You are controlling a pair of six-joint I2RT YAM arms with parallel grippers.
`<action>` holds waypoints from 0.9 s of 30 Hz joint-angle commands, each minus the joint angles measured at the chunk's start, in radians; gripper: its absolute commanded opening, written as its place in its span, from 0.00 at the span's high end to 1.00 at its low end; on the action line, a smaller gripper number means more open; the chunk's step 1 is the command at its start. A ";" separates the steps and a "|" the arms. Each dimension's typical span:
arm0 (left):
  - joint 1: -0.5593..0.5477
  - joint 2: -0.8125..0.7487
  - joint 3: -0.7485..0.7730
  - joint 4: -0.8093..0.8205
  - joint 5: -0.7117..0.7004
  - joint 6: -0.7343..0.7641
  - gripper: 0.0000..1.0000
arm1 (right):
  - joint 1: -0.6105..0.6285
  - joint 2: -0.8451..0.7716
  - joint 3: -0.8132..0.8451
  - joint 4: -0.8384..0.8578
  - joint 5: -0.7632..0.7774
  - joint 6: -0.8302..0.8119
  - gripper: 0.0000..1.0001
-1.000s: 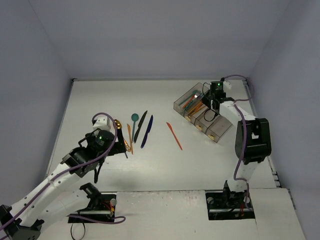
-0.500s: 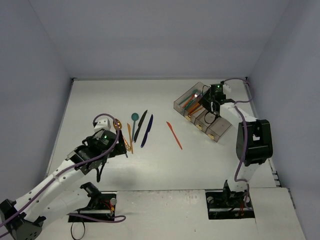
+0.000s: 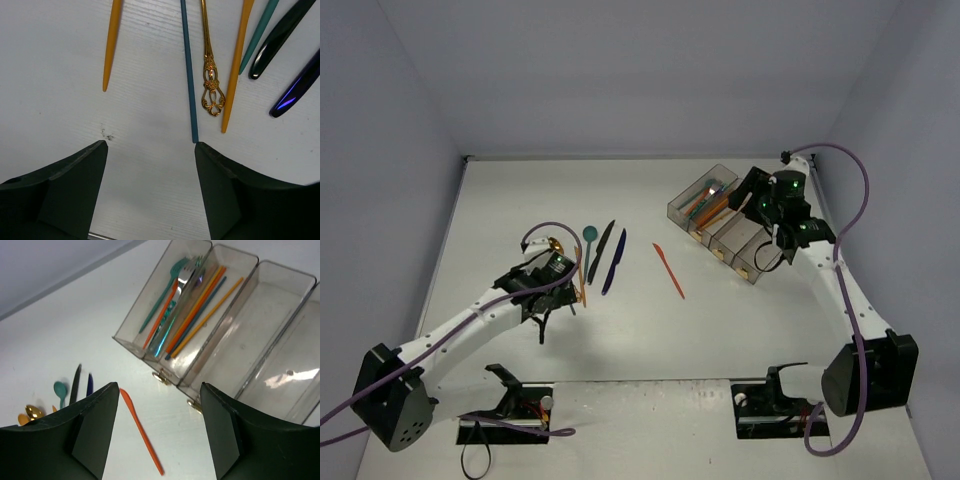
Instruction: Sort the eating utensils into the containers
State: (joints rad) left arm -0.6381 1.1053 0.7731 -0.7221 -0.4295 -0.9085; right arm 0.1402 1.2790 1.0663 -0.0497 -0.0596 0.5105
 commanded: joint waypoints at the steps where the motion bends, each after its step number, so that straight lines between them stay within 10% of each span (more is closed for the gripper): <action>1: 0.015 0.086 0.028 0.111 0.024 -0.033 0.35 | 0.007 -0.103 -0.068 -0.040 -0.058 -0.029 0.36; 18: 0.037 0.414 0.077 0.236 0.091 -0.059 0.53 | 0.006 -0.234 -0.144 -0.101 -0.097 -0.049 0.29; 27: 0.037 0.394 -0.001 0.222 0.122 -0.122 0.87 | 0.007 -0.242 -0.143 -0.113 -0.104 -0.059 0.28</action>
State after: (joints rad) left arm -0.6090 1.5241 0.8199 -0.4750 -0.3212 -0.9876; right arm 0.1402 1.0550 0.9180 -0.1893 -0.1461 0.4684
